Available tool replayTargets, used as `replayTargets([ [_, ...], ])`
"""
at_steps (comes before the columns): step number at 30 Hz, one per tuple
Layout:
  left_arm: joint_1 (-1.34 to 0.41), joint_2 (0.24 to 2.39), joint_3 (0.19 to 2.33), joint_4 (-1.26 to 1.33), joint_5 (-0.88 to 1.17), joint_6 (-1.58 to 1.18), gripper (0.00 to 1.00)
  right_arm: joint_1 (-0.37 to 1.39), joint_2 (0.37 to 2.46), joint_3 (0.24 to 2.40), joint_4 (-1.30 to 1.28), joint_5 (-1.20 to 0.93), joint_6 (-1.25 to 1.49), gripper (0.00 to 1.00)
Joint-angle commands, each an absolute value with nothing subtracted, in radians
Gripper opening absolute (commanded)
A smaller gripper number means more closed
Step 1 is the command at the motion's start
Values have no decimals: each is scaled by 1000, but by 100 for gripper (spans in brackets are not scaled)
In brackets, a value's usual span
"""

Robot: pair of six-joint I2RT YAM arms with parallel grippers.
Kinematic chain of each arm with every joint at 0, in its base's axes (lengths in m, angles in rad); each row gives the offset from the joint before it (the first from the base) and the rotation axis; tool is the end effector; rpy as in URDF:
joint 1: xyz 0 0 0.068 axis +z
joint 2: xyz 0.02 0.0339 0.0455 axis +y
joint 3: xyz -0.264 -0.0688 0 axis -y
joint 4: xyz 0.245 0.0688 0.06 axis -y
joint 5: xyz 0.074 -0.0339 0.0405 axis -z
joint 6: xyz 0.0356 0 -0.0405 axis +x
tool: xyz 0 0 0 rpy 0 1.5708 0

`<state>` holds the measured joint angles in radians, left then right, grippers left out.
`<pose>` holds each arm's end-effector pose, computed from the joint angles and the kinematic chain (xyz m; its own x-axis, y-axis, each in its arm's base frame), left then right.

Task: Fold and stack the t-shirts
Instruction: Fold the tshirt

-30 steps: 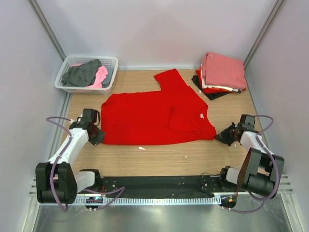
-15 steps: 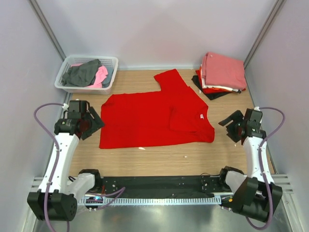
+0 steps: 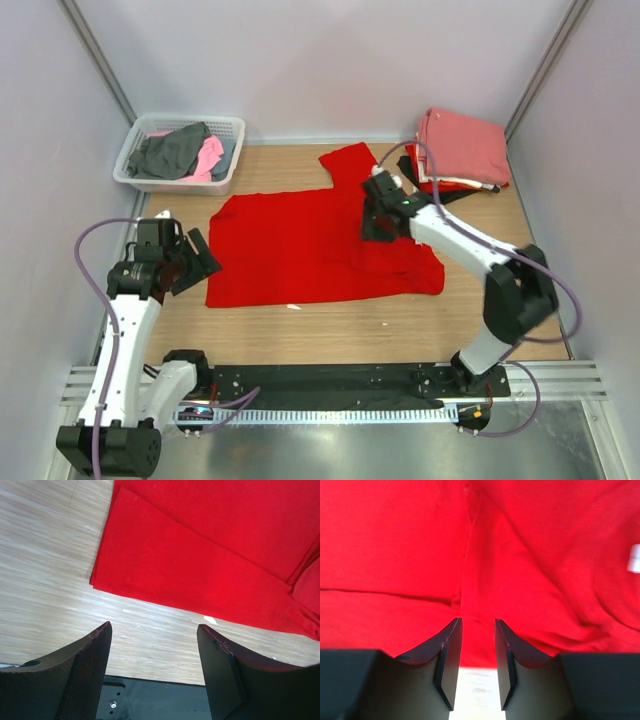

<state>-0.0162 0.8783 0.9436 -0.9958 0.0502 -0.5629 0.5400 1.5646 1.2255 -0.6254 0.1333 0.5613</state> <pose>0.1574 -0.0043 0.3047 -0.7027 -0.5217 -0.4838 -0.3888 0.8511 -0.3528 0.2869 0.1665 0.2628 -0.8334 0.1156 -0.5405 -0.0012 0.9775 0.2109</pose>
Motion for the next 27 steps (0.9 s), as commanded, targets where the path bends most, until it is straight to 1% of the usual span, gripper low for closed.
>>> replayTargets([
  [1,-8,825,940,-983,57,-554,70,619,1708,1362,-729,236,485,38],
  [3,-8,815,939,-983,45,-560,70,641,1784,1411,-753,252,471,38],
  [9,-8,821,942,-989,43,-560,70,680,1882,1451,-773,252,460,37],
  [27,-6,816,942,-991,35,-563,70,704,1970,1448,-742,235,453,36],
])
